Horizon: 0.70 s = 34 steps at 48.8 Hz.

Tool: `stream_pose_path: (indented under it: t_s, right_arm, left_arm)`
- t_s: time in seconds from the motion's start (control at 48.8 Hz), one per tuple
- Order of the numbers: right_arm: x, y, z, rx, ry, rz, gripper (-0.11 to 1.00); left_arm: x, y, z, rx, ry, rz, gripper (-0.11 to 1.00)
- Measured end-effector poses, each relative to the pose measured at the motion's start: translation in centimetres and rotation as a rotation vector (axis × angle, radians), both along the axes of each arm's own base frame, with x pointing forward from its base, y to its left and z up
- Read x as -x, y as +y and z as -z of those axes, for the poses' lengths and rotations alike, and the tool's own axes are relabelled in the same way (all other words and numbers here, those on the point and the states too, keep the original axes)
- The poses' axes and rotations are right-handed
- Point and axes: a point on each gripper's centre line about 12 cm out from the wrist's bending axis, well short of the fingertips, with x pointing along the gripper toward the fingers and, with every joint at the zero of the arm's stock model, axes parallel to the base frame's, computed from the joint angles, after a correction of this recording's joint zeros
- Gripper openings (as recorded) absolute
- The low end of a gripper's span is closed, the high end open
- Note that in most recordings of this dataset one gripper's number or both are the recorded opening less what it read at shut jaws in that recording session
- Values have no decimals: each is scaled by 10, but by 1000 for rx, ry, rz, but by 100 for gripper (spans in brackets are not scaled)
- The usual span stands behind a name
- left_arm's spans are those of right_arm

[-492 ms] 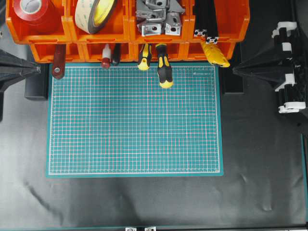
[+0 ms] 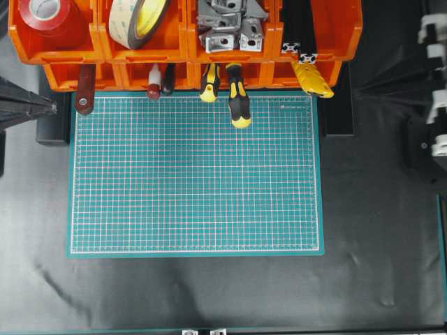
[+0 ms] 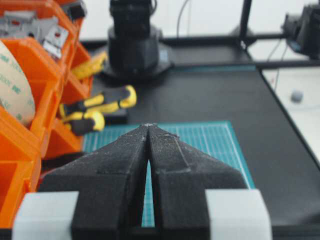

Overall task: Pick corner brachets from container rack with right arm.
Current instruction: 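Lift the right gripper from rest toward the orange rack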

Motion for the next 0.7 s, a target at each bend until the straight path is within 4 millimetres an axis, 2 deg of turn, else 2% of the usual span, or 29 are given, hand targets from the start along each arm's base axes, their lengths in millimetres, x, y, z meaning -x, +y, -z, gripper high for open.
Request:
stream_pose_path:
  t_s: [0.205, 0.348, 0.471, 0.696]
  right_arm:
    - [7, 0, -40, -1, 235, 2, -1]
    - [1, -1, -54, -3, 408, 3, -1]
    - [-11, -3, -65, -2, 515, 13, -1]
    - [-43, -20, -91, -1, 624, 74, -1]
  left_arm:
    - [1, 3, -20, -1, 46, -17, 0]
    - [1, 4, -25, -1, 80, -22, 0]
    - [0, 3, -25, 12, 95, -21, 0]
    - [-2, 3, -22, 26, 109, -22, 0]
